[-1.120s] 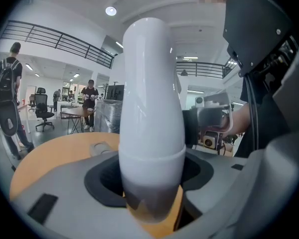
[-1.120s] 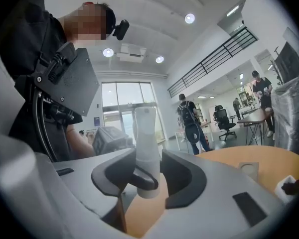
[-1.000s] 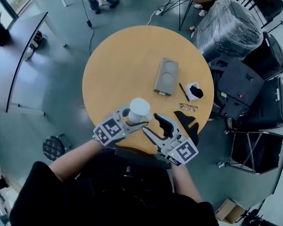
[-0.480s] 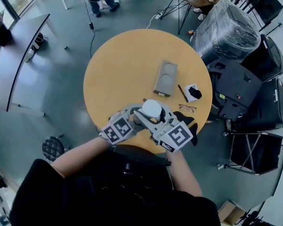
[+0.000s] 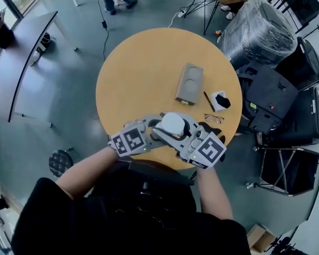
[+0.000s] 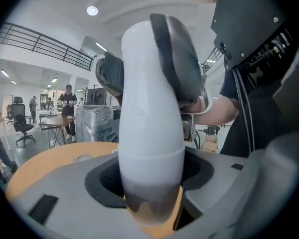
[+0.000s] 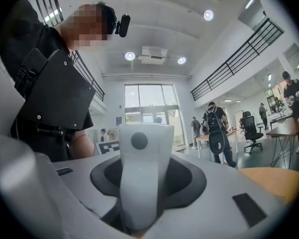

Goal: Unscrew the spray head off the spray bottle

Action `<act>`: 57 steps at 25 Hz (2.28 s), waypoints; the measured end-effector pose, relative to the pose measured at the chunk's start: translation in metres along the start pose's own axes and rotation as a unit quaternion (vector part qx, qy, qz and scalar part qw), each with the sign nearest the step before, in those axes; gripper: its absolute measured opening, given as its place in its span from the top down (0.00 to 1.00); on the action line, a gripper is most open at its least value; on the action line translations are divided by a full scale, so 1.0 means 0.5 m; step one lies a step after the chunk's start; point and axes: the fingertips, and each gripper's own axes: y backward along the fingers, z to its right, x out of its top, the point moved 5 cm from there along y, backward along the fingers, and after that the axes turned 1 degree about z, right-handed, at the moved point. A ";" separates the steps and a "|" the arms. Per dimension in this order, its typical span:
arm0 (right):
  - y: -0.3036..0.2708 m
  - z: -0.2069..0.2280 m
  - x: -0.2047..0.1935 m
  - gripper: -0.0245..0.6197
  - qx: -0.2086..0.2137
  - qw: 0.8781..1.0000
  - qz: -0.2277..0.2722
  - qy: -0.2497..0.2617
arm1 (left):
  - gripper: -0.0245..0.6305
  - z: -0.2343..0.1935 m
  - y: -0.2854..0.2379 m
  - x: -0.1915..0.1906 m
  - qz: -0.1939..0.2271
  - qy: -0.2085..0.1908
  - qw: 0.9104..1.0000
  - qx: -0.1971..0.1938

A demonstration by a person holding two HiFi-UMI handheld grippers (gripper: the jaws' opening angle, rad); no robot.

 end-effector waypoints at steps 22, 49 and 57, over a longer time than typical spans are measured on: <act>0.044 0.055 0.036 0.38 -0.040 0.999 -0.014 0.005 | 0.51 -0.028 -0.006 0.027 0.036 0.013 0.999 -0.031; -0.003 0.099 -0.008 0.58 -0.227 0.972 -0.068 -0.014 | 0.51 -0.120 -0.019 0.043 0.039 0.032 0.984 0.173; 0.019 0.050 0.012 0.59 -0.030 0.998 -0.055 0.001 | 0.51 -0.059 -0.009 0.056 0.061 0.005 0.998 -0.020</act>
